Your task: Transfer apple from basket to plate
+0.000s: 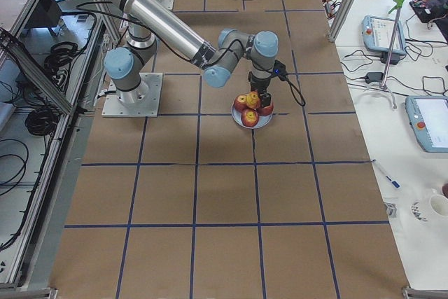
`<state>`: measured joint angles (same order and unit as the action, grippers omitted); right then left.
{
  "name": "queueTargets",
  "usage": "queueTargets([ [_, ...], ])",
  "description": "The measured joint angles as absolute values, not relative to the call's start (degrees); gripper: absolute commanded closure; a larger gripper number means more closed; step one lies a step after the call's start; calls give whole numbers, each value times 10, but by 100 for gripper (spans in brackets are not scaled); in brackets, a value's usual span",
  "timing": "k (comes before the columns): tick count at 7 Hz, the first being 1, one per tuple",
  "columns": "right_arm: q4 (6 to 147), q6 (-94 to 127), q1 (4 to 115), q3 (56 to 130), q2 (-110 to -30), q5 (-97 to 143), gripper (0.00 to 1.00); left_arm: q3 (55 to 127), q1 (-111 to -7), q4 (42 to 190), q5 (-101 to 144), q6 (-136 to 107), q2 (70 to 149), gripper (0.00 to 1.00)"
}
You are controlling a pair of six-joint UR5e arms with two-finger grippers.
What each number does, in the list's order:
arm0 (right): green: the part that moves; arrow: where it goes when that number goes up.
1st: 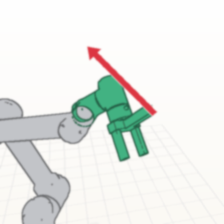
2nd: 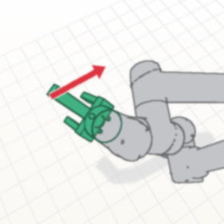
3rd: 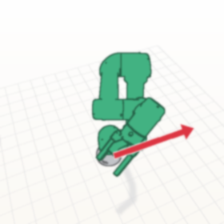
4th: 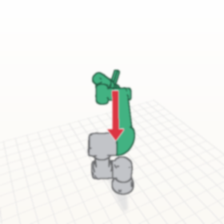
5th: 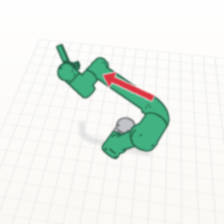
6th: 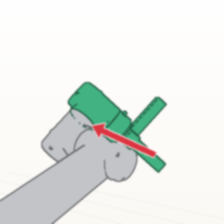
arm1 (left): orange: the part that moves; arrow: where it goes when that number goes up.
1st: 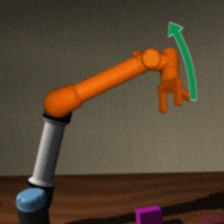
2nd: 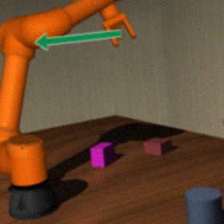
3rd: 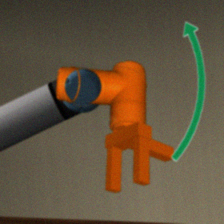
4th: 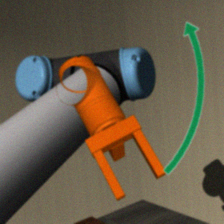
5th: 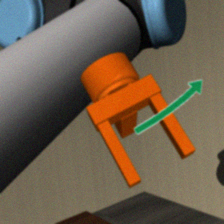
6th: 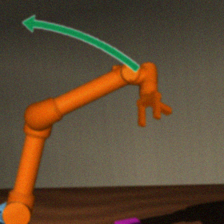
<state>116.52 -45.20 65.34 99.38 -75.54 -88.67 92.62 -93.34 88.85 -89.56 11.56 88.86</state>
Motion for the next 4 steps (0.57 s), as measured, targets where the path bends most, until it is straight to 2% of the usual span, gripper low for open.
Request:
queueTargets([
  [3, 929, -367, 712, 838, -773, -884, 0, 926, -933, 889, -896, 116, 889, 1],
  [4, 874, -320, 744, 808, -785, -884, 0, 926, -933, 889, -896, 116, 889, 1],
])
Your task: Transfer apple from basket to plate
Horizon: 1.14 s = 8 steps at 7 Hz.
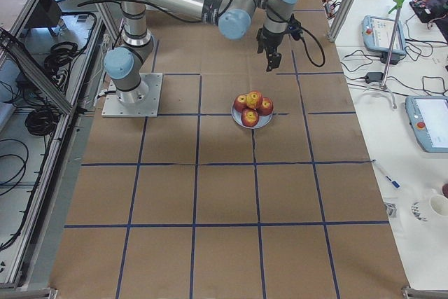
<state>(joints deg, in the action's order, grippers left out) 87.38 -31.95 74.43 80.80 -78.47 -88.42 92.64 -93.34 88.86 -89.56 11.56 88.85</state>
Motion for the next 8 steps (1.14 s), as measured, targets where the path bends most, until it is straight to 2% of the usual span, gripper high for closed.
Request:
queueTargets([
  [2, 811, -213, 814, 794, -830, -885, 0, 926, -933, 889, -896, 116, 889, 1],
  [4, 793, -120, 881, 820, -872, -889, 0, 926, -933, 889, -896, 116, 889, 1],
  [8, 811, -28, 900, 891, -908, -898, 0, 926, -933, 889, -896, 115, 889, 1],
])
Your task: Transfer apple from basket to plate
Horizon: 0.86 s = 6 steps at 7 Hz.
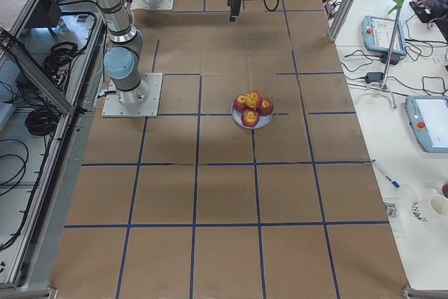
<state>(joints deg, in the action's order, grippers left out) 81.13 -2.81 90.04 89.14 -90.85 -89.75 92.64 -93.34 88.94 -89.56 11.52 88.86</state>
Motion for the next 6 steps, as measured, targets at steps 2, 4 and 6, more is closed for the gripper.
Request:
queueTargets([
  [2, 840, -22, 900, 912, -909, -909, 0, 926, -933, 889, -896, 115, 889, 1],
  [4, 848, -21, 900, 915, -910, -910, 0, 927, -933, 890, -896, 115, 889, 1],
  [6, 849, -21, 900, 915, -911, -911, 0, 927, -933, 890, -896, 115, 889, 1],
])
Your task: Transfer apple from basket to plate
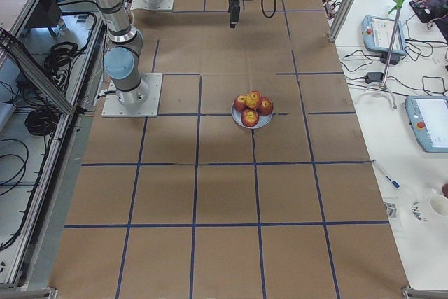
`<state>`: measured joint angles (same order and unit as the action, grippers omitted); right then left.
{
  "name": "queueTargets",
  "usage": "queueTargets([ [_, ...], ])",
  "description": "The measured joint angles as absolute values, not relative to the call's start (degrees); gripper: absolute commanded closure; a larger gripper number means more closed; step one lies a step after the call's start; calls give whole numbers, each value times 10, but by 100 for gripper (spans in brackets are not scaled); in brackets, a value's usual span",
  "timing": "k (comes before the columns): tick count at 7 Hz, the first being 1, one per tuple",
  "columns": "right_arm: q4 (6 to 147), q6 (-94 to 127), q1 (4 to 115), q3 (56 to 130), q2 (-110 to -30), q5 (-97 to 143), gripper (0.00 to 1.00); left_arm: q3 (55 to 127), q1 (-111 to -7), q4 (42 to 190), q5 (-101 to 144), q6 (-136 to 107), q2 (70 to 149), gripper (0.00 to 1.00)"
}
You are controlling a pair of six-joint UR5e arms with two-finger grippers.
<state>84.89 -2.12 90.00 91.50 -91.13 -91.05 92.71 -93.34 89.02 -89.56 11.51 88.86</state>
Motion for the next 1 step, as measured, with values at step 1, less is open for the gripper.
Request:
queueTargets([
  [1, 849, -22, 900, 915, -911, -911, 0, 927, -933, 890, -896, 115, 888, 1],
])
